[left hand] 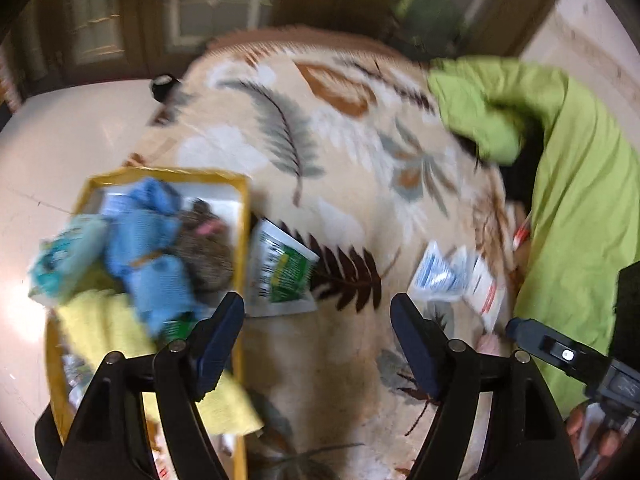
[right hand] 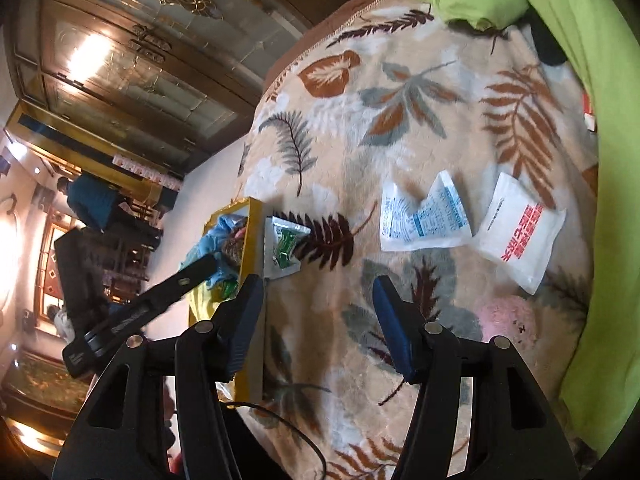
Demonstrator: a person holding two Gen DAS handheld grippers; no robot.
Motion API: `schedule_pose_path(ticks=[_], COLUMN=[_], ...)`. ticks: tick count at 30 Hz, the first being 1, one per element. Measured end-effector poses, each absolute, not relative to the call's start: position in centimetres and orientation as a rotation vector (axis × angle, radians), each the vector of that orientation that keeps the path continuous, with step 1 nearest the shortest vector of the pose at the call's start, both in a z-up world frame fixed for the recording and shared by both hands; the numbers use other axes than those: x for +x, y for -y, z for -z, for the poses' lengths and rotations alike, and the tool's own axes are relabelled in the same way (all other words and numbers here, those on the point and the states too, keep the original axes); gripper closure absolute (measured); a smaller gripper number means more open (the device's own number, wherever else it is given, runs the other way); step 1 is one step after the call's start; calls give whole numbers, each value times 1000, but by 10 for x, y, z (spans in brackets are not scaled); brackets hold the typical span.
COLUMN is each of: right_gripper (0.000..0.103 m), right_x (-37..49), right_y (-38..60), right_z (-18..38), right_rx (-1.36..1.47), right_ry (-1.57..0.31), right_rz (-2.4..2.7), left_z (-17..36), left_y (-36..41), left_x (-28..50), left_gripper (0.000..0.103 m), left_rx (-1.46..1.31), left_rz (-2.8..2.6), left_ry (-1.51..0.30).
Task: Organize soft objects
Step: 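Move both grippers over the white sachets lying on the bedspread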
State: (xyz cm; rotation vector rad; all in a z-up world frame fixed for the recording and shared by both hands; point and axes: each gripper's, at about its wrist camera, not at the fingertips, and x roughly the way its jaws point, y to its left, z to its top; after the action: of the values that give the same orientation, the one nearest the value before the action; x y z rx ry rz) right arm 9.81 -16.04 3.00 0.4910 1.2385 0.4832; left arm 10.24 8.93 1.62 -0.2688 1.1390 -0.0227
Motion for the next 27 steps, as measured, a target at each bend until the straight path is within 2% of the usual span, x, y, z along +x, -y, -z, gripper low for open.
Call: schedule_pose_path(ticks=[10,17,22,27], right_gripper=[46,46,46,45], right_x=[114,132,136,133], right_y=[189,204,229,244], right_z=[-17,12,-1,-1], right_rx=[529,667,626,630], right_ry=[-1257,-1355,-1274,-1291], right_rz=[-421,-354,-258,-232], left_z=[25,23,33,39], left_y=[-62,-46,-19,3], left_x=[142,155,171,182], left_gripper=[27,27,27,27], left_rx=[-76,-117,-167,-231], left_rz=[3,98,198,238], left_ry=[-1259,-1251,-1296,-1321])
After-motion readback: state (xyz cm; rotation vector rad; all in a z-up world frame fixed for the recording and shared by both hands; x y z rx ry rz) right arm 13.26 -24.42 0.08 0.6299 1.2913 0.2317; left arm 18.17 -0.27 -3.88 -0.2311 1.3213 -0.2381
